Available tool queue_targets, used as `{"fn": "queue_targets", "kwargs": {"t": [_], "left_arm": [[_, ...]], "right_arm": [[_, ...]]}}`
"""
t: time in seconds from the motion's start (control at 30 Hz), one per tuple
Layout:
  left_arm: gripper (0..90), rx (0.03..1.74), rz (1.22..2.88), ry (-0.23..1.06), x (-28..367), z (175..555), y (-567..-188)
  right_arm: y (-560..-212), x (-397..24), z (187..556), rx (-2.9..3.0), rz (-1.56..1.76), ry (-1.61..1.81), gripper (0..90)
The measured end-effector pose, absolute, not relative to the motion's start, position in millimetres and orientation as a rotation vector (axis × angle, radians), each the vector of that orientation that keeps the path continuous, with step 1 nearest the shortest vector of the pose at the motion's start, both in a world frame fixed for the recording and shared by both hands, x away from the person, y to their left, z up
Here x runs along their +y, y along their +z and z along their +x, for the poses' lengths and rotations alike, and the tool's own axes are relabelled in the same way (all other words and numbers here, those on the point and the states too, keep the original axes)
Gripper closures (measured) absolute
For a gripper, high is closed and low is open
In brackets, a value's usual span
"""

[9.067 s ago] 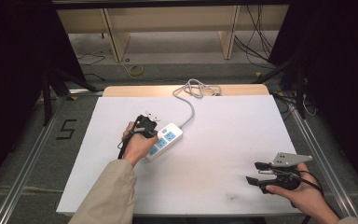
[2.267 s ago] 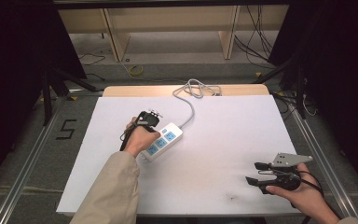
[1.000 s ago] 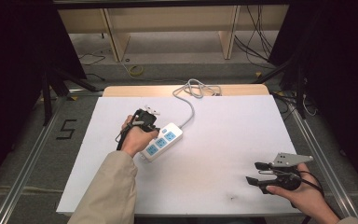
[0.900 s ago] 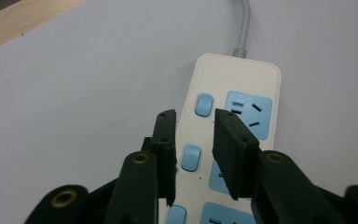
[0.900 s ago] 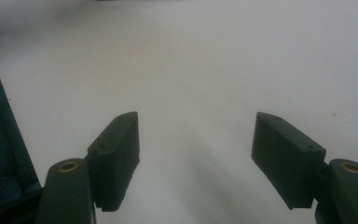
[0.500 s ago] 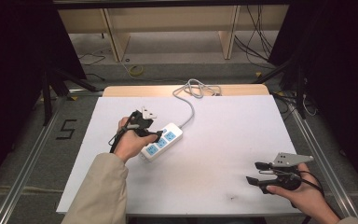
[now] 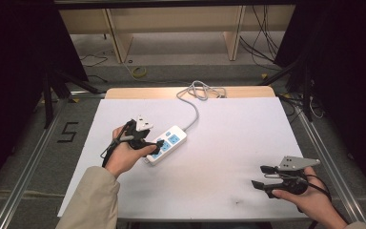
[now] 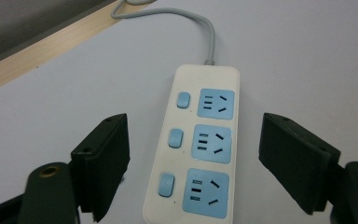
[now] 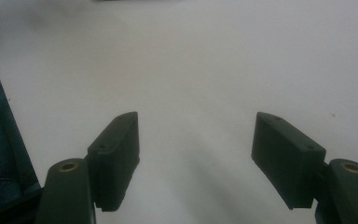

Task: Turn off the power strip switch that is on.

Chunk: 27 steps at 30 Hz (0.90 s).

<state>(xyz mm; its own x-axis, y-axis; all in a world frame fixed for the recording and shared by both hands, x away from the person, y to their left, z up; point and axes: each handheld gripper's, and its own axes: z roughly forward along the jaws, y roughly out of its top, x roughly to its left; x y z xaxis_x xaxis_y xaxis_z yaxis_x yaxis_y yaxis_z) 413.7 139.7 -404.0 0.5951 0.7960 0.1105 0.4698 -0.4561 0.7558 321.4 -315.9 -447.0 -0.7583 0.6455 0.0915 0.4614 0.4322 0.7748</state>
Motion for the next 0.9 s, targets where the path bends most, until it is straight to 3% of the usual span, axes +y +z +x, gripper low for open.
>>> {"fn": "queue_targets", "kwargs": {"t": [0.9], "left_arm": [[17.8, 0.851, 2.142, 0.614, 157, 335, -437]], "right_arm": [[-447, -316, 321, 2.465, 0.971, 1.231, 32.2]]}}
